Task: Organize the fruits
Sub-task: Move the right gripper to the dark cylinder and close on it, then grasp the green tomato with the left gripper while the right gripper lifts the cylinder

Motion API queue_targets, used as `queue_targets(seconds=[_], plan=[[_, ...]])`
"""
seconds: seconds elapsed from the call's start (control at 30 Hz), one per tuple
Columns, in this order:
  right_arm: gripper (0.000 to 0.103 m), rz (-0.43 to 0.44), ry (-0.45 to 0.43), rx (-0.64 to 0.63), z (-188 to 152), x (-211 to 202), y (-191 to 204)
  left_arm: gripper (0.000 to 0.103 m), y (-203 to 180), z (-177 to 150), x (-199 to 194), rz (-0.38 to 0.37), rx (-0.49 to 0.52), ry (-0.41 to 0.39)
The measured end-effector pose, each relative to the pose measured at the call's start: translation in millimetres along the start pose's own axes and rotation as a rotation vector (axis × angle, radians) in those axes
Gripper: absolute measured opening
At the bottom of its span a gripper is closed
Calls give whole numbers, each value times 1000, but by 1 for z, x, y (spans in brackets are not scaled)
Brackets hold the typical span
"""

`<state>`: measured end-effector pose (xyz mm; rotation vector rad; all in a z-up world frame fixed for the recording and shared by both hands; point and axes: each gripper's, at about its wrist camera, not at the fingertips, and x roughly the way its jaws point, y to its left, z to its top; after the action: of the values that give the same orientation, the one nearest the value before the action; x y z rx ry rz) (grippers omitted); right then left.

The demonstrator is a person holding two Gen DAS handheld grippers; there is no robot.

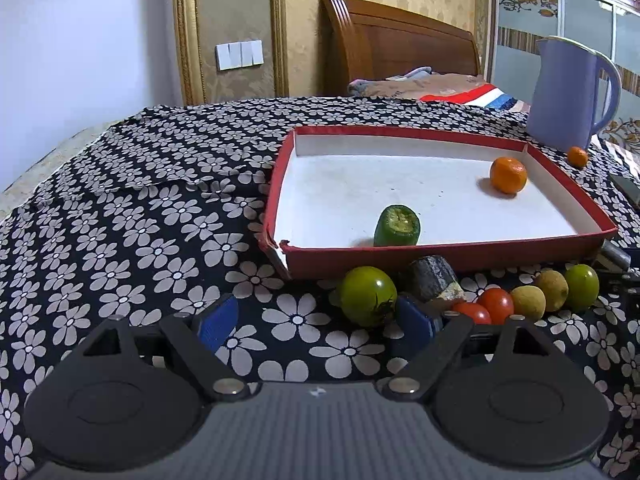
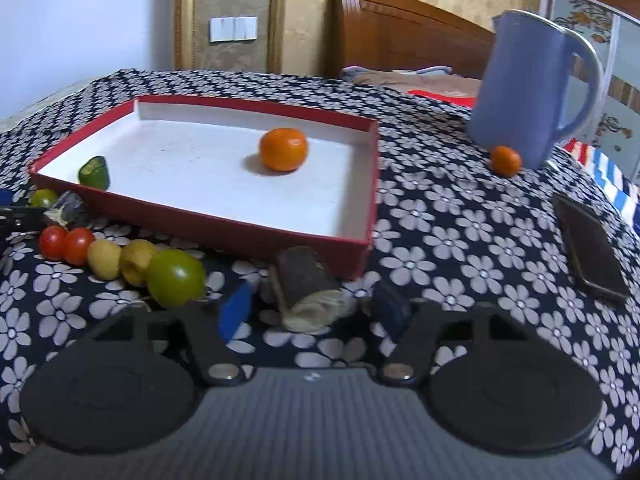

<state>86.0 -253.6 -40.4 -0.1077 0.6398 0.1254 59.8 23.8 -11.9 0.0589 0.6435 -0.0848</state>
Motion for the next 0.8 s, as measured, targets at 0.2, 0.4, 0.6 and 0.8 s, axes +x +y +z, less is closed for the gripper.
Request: queue_targets(seconds=[0.2,0.4,0.6,0.8], plan=[[38,-5,-4,11,2,0,4,86,-2,4,4,-25,29,1],[38,-11,-30,38,-4,-7,2,82,-4,9,6,-44,30,-6],[38,-15,-37,47,-4,-8,2,49,-9,8,19,-81,33,33],[38,-19,-42,54,-6,-9,3,32,-6,9,19,-100,13,30]])
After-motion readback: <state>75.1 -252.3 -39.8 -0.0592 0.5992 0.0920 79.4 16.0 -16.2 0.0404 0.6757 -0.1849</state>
